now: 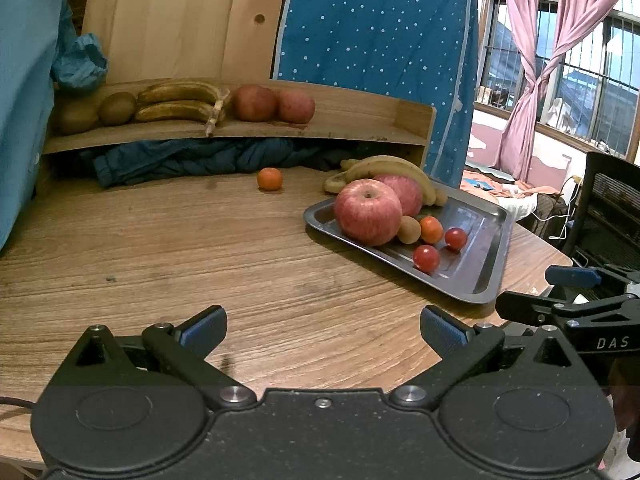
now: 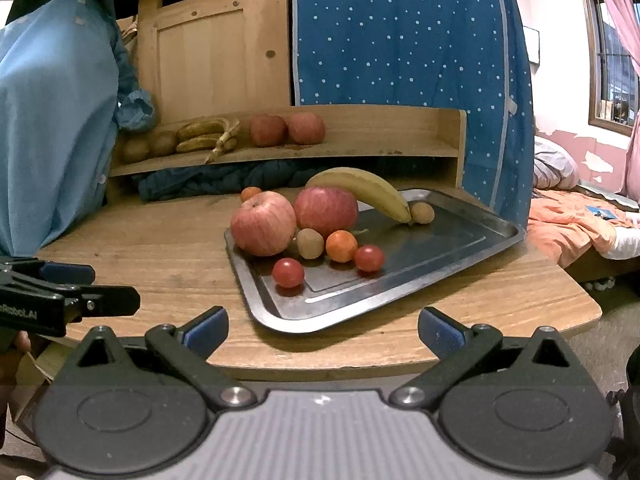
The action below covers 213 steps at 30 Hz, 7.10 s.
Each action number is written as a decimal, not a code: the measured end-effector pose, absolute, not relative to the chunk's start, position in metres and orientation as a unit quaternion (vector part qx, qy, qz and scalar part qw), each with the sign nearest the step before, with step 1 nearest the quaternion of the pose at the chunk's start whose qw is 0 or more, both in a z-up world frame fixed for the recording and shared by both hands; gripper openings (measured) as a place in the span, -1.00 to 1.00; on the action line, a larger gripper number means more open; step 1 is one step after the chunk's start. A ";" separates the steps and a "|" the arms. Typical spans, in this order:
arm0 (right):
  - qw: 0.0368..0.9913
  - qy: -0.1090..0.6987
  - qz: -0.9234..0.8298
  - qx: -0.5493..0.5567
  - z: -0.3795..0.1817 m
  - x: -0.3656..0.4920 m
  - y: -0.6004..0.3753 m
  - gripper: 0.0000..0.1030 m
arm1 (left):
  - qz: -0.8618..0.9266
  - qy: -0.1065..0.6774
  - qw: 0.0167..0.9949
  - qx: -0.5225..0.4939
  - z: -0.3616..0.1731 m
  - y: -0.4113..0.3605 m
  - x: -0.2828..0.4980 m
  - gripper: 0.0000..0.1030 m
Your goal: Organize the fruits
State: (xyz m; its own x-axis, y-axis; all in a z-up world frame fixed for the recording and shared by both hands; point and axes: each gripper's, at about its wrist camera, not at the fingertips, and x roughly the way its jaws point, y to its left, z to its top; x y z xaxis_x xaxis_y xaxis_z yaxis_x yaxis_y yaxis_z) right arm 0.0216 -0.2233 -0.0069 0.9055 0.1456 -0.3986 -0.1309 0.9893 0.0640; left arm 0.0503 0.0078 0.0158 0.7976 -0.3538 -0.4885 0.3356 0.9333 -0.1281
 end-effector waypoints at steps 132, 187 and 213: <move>0.915 0.378 0.144 0.001 0.027 0.366 -0.236 0.44 | -0.168 0.327 0.929 0.034 0.036 -0.023 0.311 0.50; 0.973 0.127 0.178 0.068 0.103 0.229 -0.259 -0.33 | -0.268 0.274 0.924 -0.003 0.064 -0.037 0.249 -0.37; 0.931 0.293 0.195 -0.096 0.093 0.171 -0.273 -0.32 | -0.405 0.304 0.860 0.067 0.044 -0.097 0.171 -0.36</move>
